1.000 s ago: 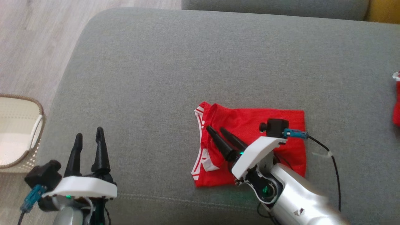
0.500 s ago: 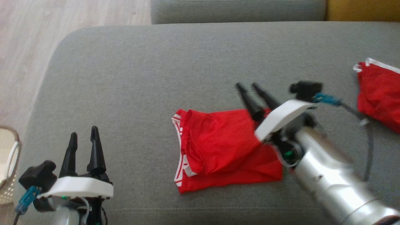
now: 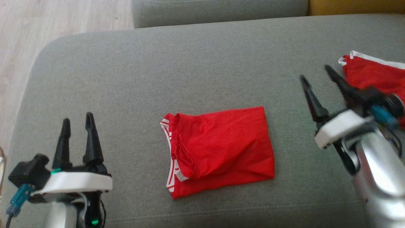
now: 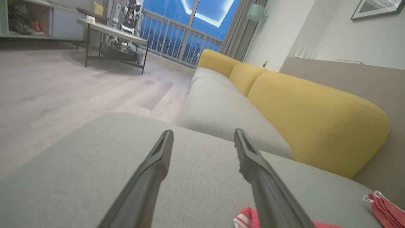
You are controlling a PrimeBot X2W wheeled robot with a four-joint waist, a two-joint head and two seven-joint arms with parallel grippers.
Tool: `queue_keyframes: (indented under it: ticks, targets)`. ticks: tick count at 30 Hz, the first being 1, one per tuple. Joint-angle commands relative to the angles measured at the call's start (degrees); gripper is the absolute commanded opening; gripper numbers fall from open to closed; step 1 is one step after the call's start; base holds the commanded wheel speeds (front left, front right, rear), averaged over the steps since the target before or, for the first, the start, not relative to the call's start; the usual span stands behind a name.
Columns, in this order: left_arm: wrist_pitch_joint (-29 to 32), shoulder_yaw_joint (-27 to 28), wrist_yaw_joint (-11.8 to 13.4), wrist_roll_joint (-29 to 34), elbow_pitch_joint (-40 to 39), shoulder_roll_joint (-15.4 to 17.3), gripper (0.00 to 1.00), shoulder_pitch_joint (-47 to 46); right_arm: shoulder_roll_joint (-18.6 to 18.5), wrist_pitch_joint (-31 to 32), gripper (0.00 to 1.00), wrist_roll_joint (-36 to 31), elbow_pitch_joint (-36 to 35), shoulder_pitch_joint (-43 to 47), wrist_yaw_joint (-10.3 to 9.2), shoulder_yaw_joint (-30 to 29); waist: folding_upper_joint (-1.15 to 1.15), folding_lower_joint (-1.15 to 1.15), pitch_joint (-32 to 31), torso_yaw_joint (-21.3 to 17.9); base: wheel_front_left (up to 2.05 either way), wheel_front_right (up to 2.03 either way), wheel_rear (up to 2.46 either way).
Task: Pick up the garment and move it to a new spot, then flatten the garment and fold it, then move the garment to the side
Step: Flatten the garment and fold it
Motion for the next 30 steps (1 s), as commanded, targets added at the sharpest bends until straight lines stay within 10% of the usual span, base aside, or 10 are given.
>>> queue_keyframes:
  ticks: [1,7,14,15,30]
  targets:
    - [-0.3,2.2,0.8,1.4,-3.6,0.4,1.00,-2.0,1.5,-0.6,1.00,-3.5,-5.4,2.7,-0.01,-3.0,0.00,0.00,0.1,-0.3,0.00,0.00,0.00]
    - [-0.3,1.4,1.6,2.7,-6.4,0.4,1.00,0.6,10.8,-0.6,1.00,-16.4,-21.3,16.7,-0.01,-15.7,0.00,0.00,0.8,-0.6,0.00,0.00,0.00]
    - [-0.3,1.0,1.4,2.9,-5.7,0.4,1.00,1.2,13.2,-0.6,1.00,-18.4,-23.4,20.8,-0.01,-17.5,0.00,0.00,0.4,-0.4,0.00,0.00,0.00]
    - [-0.3,1.0,1.3,2.9,-5.6,0.4,1.00,1.3,13.3,-0.6,0.00,-18.4,-23.2,21.0,-0.01,-17.4,0.00,0.00,0.3,-0.3,0.00,0.00,0.00]
    - [-0.3,0.0,0.7,2.7,-4.9,0.4,1.00,0.5,13.5,-0.6,0.00,-17.0,-18.6,20.0,-0.01,-8.3,0.00,0.00,2.2,6.6,0.00,0.00,0.00]
